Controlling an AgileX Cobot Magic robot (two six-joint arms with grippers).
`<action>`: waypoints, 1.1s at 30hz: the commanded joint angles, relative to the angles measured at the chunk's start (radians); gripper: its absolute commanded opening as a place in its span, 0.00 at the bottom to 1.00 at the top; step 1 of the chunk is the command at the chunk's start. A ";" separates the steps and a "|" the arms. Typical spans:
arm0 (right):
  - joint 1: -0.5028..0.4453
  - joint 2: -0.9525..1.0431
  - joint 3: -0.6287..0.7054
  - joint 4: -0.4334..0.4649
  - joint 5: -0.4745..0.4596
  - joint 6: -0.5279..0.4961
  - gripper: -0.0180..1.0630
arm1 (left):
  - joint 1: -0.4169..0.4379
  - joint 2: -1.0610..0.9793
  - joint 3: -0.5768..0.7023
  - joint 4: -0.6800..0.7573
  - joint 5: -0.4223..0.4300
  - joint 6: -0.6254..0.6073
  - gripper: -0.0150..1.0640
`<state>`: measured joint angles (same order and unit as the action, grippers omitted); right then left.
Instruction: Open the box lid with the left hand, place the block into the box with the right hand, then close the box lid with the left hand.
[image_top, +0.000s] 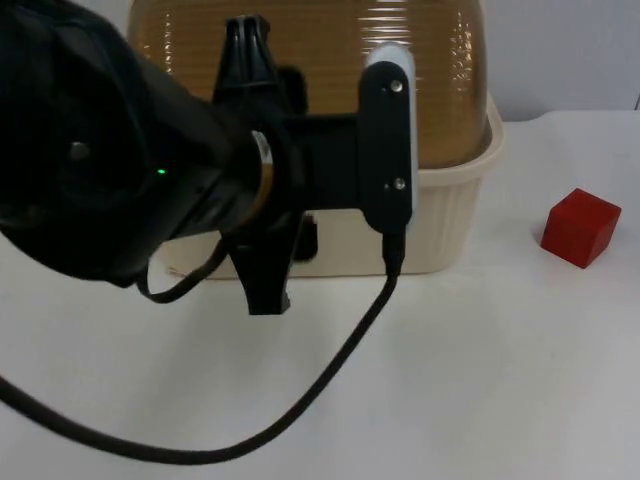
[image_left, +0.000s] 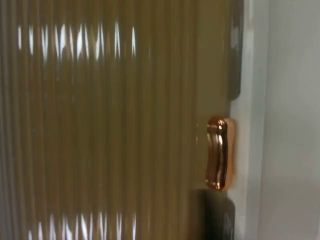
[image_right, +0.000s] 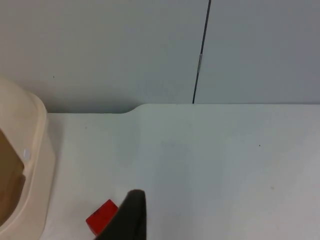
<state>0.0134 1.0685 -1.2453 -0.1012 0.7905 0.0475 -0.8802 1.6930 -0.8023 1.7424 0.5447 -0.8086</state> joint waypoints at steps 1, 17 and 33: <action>0.000 -0.003 -0.001 -0.002 0.003 -0.010 0.98 | -0.003 0.010 -0.014 0.002 0.010 -0.028 0.26; 0.000 -0.003 -0.001 -0.002 0.007 -0.010 0.98 | 0.137 0.031 -0.067 0.002 -0.265 -0.055 0.01; 0.000 -0.003 -0.001 -0.002 0.007 -0.010 0.98 | 0.172 0.155 -0.187 0.002 -0.226 0.036 0.01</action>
<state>0.0134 1.0685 -1.2453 -0.1012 0.8038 0.0454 -0.7102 1.8416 -0.9683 1.7448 0.3050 -0.7782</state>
